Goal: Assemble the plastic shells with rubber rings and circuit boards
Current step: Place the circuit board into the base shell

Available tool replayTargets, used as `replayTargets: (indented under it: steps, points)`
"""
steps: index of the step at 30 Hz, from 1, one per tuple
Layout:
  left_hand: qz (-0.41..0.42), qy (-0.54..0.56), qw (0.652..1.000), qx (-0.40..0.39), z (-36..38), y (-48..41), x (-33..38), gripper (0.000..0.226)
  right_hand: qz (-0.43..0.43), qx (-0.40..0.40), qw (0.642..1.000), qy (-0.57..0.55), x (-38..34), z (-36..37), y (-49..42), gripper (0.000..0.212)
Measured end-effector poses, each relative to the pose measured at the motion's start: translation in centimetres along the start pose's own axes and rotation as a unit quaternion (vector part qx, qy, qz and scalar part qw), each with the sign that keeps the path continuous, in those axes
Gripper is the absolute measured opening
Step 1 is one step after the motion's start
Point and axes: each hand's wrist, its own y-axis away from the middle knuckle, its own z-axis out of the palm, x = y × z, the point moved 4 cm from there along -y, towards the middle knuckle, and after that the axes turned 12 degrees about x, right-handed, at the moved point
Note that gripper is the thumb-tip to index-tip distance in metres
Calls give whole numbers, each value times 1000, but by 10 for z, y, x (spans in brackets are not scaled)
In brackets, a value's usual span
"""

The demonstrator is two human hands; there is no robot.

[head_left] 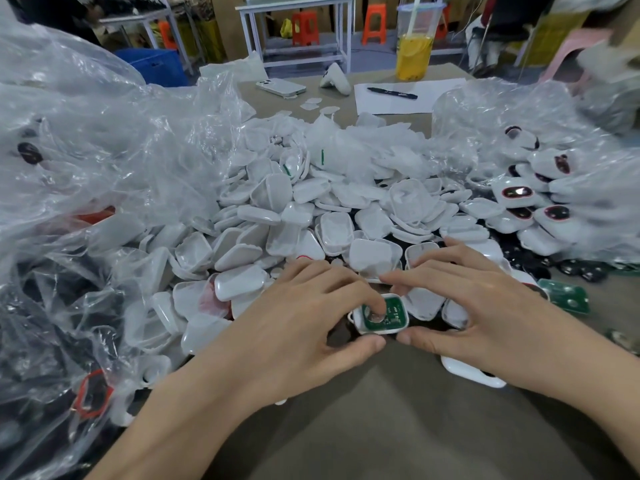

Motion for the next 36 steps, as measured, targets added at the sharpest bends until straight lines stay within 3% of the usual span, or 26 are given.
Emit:
replayTargets:
  steps: [4, 11, 24, 36]
  points:
    - [12, -7, 999, 30, 2, -1, 2, 21, 1, 9, 1000, -7, -2, -1, 0, 56]
    - [78, -49, 982, 163, -6, -4, 6, 15, -9, 91, 996, -24, -7, -11, -1, 59]
    - [73, -27, 982, 172, -9, -3, 4, 14, -18, 127, 991, -23, -6, -12, 1, 62]
    - [68, -6, 980, 188, -12, -2, 6, 13, -8, 147, 988, -40, -11, -18, 2, 50]
